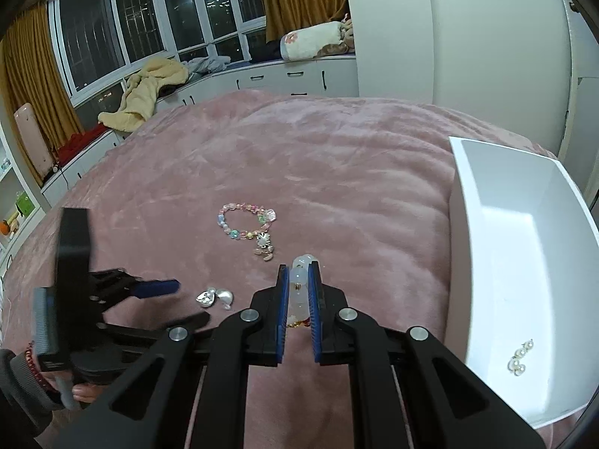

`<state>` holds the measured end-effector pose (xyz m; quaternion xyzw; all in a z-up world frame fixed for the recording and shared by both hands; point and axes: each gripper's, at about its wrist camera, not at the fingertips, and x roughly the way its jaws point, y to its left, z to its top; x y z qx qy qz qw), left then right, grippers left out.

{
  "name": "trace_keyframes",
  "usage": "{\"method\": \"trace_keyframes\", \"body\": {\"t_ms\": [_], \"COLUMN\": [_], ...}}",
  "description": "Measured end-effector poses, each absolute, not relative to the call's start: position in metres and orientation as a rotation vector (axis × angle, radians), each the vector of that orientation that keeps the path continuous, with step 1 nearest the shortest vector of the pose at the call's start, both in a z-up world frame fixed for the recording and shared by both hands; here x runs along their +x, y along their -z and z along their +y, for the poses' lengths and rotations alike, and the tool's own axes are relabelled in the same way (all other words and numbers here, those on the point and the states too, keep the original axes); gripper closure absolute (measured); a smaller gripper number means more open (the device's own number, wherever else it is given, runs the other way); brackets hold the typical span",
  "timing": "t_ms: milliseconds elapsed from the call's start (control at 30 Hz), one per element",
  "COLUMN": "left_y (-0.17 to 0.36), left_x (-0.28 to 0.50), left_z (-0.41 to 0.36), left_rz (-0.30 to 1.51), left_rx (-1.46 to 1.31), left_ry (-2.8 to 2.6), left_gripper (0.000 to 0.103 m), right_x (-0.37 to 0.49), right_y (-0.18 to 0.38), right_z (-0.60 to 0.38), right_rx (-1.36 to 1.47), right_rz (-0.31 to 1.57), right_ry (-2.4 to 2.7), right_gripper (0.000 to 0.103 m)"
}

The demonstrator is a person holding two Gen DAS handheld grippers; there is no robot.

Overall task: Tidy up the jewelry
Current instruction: 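Lower the white bead bracelet and silver earring into the white box, opening both tools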

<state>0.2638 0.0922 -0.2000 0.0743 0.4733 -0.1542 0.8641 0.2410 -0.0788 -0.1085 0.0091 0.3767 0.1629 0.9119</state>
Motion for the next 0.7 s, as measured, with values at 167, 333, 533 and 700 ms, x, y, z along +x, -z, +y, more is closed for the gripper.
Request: {"method": "trace_keyframes", "body": {"t_ms": [167, 333, 533, 700], "left_y": [0.221, 0.207, 0.175, 0.149], "left_x": [0.282, 0.276, 0.271, 0.27], "left_z": [0.089, 0.094, 0.092, 0.074], "left_rz": [1.051, 1.016, 0.951, 0.904], "left_rx": [0.16, 0.142, 0.141, 0.151], "left_ry": [0.306, 0.297, 0.313, 0.348], "left_gripper": [0.08, 0.08, 0.08, 0.08], "right_x": [0.236, 0.235, 0.231, 0.229], "right_y": [0.106, 0.098, 0.082, 0.069], "right_z": [-0.086, -0.101, -0.114, -0.127], "right_rx": [0.014, 0.033, 0.049, 0.044], "right_rz": [0.765, 0.747, 0.724, 0.699], "right_ry": [-0.332, -0.327, -0.322, -0.292], "right_gripper": [0.092, 0.092, 0.092, 0.092]}}
